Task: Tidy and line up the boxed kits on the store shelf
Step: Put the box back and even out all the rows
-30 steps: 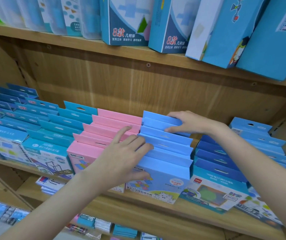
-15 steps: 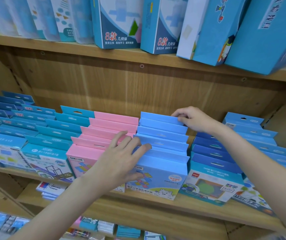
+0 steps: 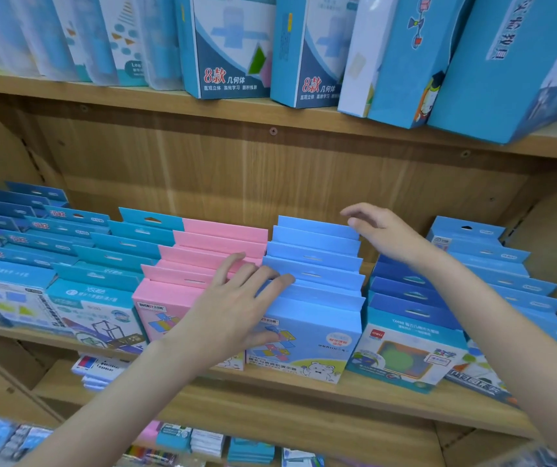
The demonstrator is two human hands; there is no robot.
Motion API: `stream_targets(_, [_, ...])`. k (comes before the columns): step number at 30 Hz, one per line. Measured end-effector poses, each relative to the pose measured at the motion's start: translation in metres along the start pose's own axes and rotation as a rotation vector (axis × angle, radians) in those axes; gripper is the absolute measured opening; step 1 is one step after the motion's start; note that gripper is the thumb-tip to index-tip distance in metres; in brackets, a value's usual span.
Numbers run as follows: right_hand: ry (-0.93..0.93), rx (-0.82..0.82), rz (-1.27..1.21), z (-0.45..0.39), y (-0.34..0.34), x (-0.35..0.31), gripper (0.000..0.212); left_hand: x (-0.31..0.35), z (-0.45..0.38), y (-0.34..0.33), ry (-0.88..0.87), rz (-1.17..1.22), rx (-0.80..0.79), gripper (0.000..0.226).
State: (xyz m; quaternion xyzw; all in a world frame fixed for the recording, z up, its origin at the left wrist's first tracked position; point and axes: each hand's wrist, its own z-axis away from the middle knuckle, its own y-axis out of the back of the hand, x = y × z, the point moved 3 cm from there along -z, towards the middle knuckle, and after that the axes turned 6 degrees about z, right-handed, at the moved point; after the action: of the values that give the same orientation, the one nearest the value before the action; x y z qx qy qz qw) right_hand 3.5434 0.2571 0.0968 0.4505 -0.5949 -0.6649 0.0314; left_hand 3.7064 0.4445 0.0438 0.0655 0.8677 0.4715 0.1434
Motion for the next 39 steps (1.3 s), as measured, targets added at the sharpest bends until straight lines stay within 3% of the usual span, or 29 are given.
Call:
stream_targets(3, [0.017,0.026,-0.044,0.021,-0.003,-0.004,0.035,-0.001,-0.001,0.0,-0.003,-0.01,0.002,0.083])
stream_targets(7, [0.059,-0.18,0.095,0.04,-0.011,-0.012,0.066,-0.002,-0.001,-0.002,-0.021,-0.016,0.007,0.083])
stream_targets(11, [0.013,-0.271,0.256,0.043,-0.018,-0.013,0.093,-0.003,0.0,-0.002,-0.029,-0.01,0.006,0.084])
stream_targets(18, [0.063,-0.218,0.51,0.044,-0.024,-0.01,0.089,-0.005,0.0,0.002,-0.063,0.013,0.014,0.081])
stream_targets(32, [0.102,-0.208,0.551,0.045,-0.024,-0.02,0.085,-0.009,0.0,0.004,-0.105,0.111,0.061,0.068])
stream_targets(39, [0.078,-0.231,0.529,0.045,-0.023,-0.02,0.092,-0.006,0.006,0.003,-0.147,0.073,0.083,0.073])
